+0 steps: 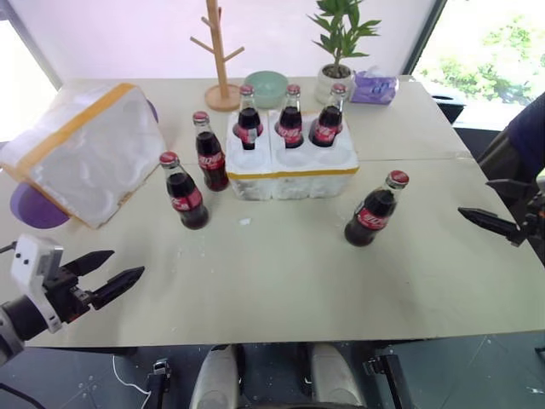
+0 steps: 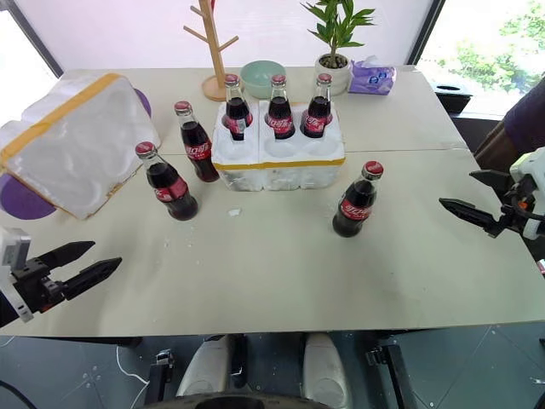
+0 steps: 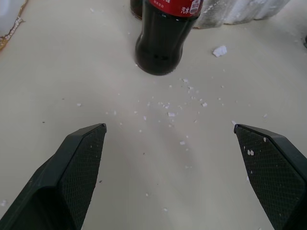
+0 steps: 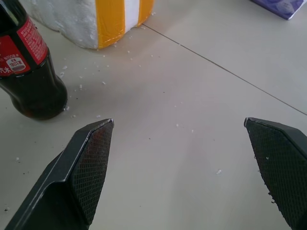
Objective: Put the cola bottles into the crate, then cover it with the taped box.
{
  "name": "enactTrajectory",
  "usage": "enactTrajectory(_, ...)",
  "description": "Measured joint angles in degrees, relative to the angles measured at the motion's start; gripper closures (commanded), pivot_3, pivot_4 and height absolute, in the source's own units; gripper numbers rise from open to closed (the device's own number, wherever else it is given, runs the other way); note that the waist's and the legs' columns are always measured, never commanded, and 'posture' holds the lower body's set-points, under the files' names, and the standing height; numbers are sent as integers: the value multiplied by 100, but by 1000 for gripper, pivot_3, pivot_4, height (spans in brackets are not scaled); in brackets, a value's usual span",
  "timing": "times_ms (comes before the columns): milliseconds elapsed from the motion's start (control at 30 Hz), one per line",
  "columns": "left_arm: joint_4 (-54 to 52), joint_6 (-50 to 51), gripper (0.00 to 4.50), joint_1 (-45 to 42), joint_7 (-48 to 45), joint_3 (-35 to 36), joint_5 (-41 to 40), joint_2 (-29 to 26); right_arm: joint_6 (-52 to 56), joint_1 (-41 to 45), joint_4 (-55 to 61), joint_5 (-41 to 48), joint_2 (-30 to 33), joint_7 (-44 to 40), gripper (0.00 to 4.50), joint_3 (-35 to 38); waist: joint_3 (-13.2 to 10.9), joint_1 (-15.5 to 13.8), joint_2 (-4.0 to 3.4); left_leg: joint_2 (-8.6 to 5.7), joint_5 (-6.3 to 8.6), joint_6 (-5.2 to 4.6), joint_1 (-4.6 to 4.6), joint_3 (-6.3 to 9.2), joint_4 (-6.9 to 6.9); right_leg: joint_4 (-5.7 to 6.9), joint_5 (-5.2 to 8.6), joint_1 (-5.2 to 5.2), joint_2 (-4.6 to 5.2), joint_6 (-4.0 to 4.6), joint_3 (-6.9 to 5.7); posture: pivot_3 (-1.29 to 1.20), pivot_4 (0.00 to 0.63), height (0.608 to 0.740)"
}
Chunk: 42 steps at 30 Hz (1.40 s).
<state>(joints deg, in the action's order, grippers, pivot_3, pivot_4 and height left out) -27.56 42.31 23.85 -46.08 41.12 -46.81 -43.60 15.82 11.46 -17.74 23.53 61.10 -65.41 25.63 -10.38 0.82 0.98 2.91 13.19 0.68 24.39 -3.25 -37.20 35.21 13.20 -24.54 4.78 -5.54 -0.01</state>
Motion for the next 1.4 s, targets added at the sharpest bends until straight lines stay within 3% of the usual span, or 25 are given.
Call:
enactTrajectory(400, 70, -118, 34, -288, 12, -245, 11, 53, -51, 97, -187, -2, 7, -84, 0, 0, 0, -1, 0, 0, 0, -1, 0, 1, -2, 2, 0, 1, -2, 0, 0, 0, 150, 740)
enactTrajectory(633, 304, -171, 34, -1236, -135, -620, 1, -236, 666, 1171, -162, 329, 679, -829, 0, -241, -2, 4, -14, 2, -1, -1, -2, 2, -3, 7, 0, 1, -5, 0, 0, 0, 150, 740)
enactTrajectory(933, 1569, -681, 34, -3275, -302, -2205, 763, -255, 2402, 3364, 1176, 1367, 1004, -1688, 0, -1313, -9, -18, -31, 2, -1, 0, 4, 4, 3, 8, -1, -5, -10, 0, -1, 0, 150, 740)
enactTrajectory(1300, 3260, -1592, 34, -4714, -664, -3349, 1753, 336, 3297, 3606, 2302, 2071, 712, -1355, 0, -1553, -13, -15, -20, 1, -1, -1, 8, -1, -5, 15, -4, -6, -6, -3, 0, 0, 150, 740)
enactTrajectory(1400, 3433, -1692, 929, -4779, -814, -3384, 1835, 388, 3404, 3599, 2483, 2197, 617, -1140, 0, -1480, -13, -1, -20, 2, -2, -2, 9, -1, -4, 19, -4, -8, -7, -4, 0, 0, 150, 740)
